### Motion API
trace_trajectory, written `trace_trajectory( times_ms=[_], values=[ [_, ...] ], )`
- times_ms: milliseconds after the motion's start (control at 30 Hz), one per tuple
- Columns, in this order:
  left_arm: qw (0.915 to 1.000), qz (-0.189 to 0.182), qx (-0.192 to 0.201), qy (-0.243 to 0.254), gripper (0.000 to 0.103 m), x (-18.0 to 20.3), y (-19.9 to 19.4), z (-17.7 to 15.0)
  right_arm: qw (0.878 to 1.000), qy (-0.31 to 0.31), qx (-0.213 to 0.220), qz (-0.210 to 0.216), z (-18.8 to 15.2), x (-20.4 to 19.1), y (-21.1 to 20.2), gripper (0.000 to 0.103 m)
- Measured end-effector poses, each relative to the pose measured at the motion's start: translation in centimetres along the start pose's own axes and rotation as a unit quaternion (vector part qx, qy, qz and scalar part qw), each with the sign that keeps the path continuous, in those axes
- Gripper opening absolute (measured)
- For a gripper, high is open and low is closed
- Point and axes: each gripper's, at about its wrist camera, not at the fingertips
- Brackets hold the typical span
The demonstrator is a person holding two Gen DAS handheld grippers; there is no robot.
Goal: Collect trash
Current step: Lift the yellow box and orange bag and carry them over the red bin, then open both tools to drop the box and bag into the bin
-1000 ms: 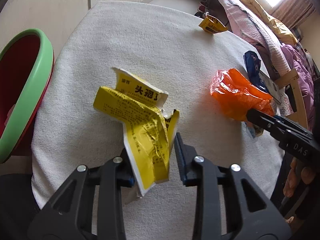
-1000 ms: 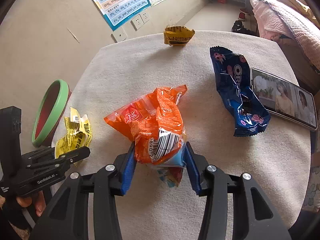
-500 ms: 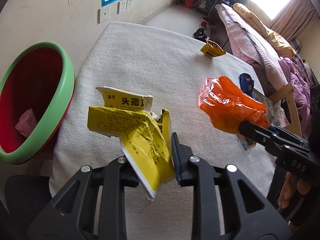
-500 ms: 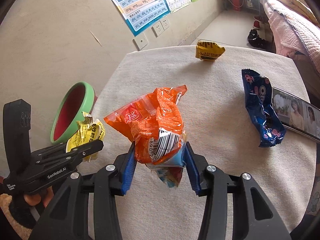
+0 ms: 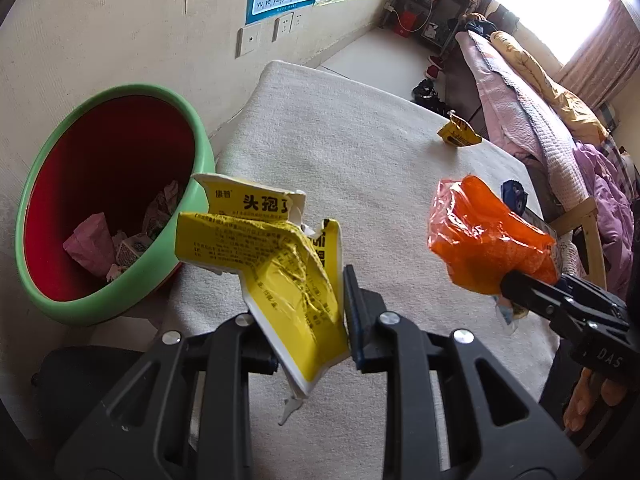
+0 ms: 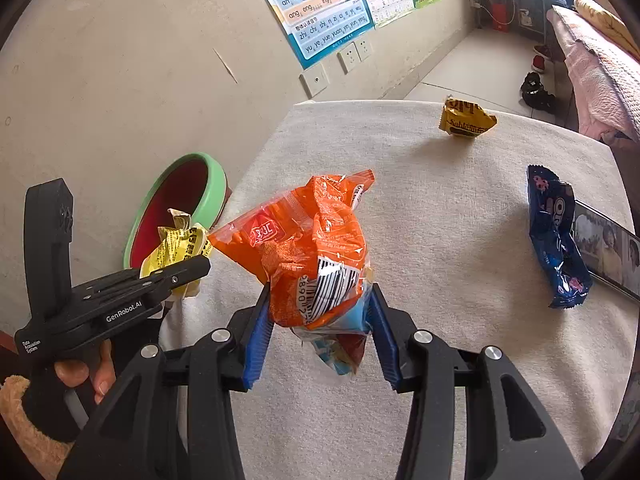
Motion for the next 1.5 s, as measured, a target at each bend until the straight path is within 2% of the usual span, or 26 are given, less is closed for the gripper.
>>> trace_trajectory(
  times_ms=[800, 1133, 1367, 1400, 1433, 1467, 1500],
  values=[
    [0.9986, 0.028, 0.035, -0.029, 0.024, -3.9, -2.7, -0.5, 0.999, -0.052, -0.002, 0.012, -0.1, -4.2, -0.2, 0.045],
    [0.9931, 0.072, 0.051, -0.077, 0.024, -9.3, -4.5, -1.3, 0.991, -0.132, -0.008, 0.029, 0.1, -11.3, 2.6, 0.045],
    [0.9857, 0.109, 0.060, -0.113, 0.025, -13.3, -5.9, -2.0, 0.976, -0.214, -0.003, 0.036, 1.1, -18.3, 5.4, 0.045],
    [0.9845, 0.114, 0.062, -0.118, 0.027, -13.6, -5.9, -2.1, 0.974, -0.223, -0.004, 0.037, 1.2, -19.2, 5.8, 0.047],
    [0.9829, 0.121, 0.063, -0.124, 0.042, -14.0, -6.1, -2.2, 0.973, -0.228, -0.007, 0.042, 1.4, -19.9, 6.3, 0.050],
    [0.9806, 0.129, 0.066, -0.131, 0.062, -14.4, -6.2, -2.4, 0.971, -0.232, -0.010, 0.049, 1.6, -20.6, 6.7, 0.051],
    [0.9779, 0.137, 0.074, -0.139, 0.066, -14.6, -6.5, -2.6, 0.970, -0.235, -0.008, 0.053, 1.6, -21.1, 6.8, 0.057]
  ],
)
Point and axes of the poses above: each gripper's, at about its wrist camera, not at the fingertips, and y roughly the way its jaws point, x to its right, z to its top, and after that the axes turned 13 degrees about y, right-handed
